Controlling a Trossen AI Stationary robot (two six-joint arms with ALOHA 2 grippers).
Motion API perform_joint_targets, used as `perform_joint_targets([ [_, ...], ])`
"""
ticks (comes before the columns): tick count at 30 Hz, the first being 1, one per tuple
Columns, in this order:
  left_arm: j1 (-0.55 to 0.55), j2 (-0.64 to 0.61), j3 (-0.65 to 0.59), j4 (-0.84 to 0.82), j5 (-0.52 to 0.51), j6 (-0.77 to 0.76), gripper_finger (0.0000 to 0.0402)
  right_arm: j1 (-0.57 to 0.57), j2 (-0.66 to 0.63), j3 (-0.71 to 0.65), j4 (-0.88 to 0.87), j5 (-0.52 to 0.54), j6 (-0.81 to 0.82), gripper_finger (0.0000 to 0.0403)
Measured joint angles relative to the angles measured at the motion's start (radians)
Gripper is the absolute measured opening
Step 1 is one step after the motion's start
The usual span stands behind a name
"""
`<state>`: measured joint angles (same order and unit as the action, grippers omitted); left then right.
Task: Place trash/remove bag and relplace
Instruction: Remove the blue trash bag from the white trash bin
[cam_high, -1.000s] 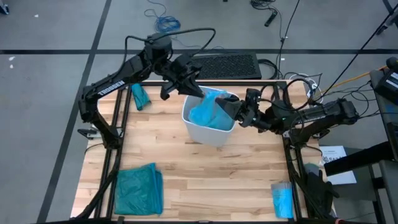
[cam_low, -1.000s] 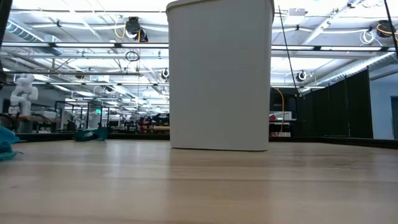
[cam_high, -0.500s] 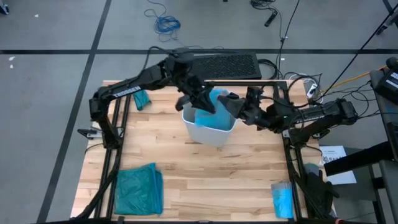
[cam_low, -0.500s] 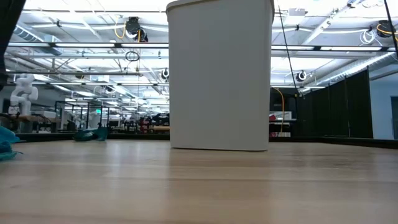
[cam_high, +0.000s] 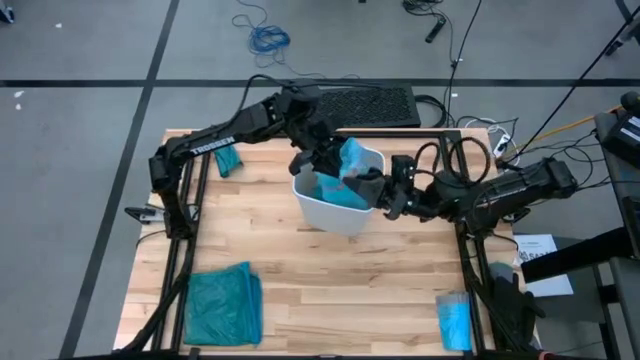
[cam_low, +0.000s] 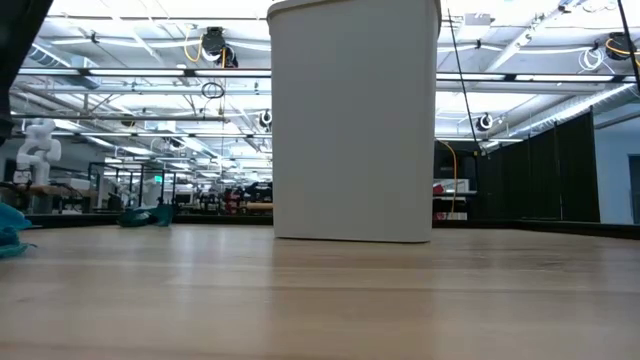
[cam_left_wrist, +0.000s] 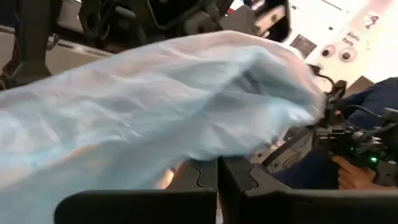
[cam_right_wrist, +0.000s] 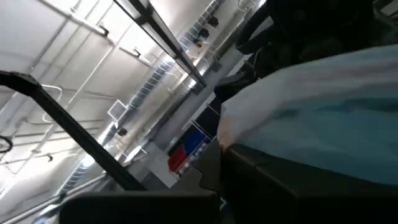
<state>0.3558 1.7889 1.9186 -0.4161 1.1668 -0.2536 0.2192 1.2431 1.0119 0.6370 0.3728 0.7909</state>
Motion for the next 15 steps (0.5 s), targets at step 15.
perform_joint_targets([
  [15, 0.017, -0.062, 0.0, -0.035, 0.016, 0.025, 0.0, 0.045, -0.11, 0.0, -0.226, 0.131, -0.019, 0.0],
])
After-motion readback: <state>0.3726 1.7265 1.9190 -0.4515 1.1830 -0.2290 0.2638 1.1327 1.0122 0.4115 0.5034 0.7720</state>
